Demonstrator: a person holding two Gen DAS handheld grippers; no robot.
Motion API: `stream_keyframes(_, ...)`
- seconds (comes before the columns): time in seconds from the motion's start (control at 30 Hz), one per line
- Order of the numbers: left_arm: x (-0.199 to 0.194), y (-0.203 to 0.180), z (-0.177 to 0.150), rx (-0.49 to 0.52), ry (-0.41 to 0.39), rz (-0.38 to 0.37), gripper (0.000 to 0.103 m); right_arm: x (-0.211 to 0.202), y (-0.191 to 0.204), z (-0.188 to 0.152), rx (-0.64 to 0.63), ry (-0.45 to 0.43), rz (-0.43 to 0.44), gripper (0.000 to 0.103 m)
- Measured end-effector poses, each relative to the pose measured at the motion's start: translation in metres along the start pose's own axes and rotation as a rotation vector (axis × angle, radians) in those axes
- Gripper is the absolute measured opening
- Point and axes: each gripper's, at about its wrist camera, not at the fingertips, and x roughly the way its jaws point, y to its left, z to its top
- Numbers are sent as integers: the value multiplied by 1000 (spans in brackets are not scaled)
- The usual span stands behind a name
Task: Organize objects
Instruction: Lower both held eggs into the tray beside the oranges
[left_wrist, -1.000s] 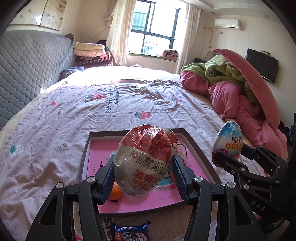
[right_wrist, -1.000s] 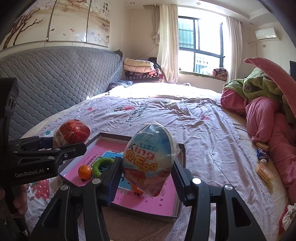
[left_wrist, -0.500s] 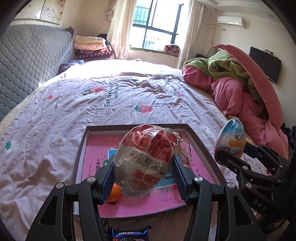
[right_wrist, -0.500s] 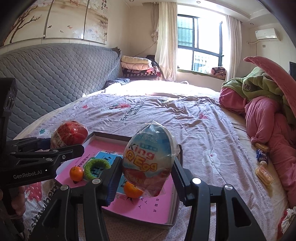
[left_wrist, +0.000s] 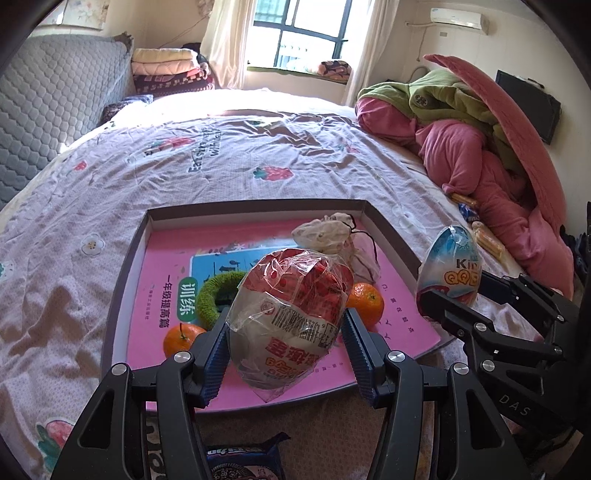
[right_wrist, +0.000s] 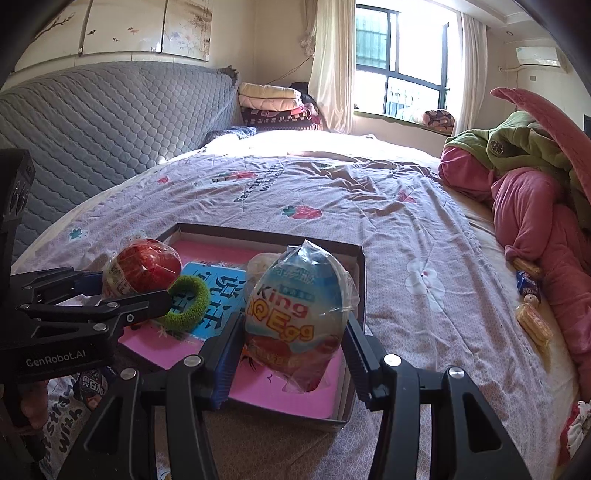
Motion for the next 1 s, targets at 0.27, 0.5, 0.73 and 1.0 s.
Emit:
stream_keyframes(0.27, 9, -1, -7, -1, 30, -12, 59, 10, -5, -8, 23, 52, 20, 52)
stream_keyframes(0.5, 15, -1, -9, -2, 41, -15, 59, 15, -4, -12, 18, 72, 11, 52)
stream_keyframes(0.73, 18, 1, -11, -4, 47, -9, 59, 19, -4, -14, 17, 84, 8, 52)
stream_keyframes(1.0, 25, 1, -13, 5, 64, 1, 59, 24, -1, -15, 7, 101, 12, 52)
